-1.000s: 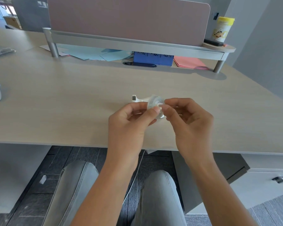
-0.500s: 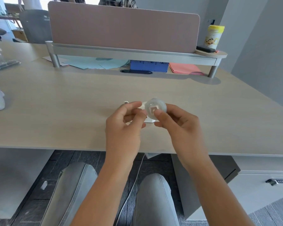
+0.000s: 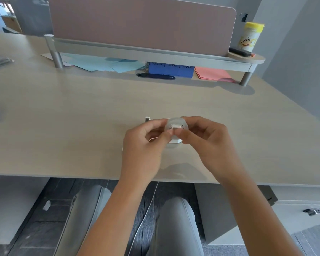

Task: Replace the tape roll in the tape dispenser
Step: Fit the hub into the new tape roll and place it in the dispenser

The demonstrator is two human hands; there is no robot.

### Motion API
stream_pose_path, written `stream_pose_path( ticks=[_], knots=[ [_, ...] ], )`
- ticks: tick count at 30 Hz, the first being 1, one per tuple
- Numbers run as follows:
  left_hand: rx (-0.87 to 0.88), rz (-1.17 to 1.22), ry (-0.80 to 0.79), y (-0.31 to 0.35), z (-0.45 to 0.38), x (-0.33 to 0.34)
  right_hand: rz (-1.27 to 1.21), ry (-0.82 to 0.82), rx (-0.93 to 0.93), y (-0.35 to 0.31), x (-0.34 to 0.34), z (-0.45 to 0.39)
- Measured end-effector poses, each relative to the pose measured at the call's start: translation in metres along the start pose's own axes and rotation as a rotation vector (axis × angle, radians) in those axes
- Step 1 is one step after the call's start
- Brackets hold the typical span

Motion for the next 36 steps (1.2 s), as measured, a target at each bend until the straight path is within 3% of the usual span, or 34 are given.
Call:
stream_pose_path(
  ticks=[6,10,18,36],
  knots=[
    [0.098,-0.14,0.118,-0.013,-0.005,-0.003,0.115,0.084,0.021,0.008,-0.005,-0.031],
    [0.277,-0.47,0.144,-0.021,0.001,0.003,0.168,0.112,0.055,0.017,-0.009,-0.052],
    [0.312,-0.822,-0.104,-0.038,-0.003,0.014,0.269,0.005,-0.005,0.036,-0.008,-0.072],
    [0.328,-0.873,-0.096,-0.046,-0.004,0.006,0.518,-0.143,-0.038,0.032,0.0,-0.073]
  ],
)
Point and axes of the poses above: each hand's wrist, its own z-axis away from the middle knuckle, its own x-axis out of the palm, y = z × x, the point moved 2 cm from there along -z, towards the middle knuckle, and after that the axes turned 7 degrees about -x, right-handed, at the moved point
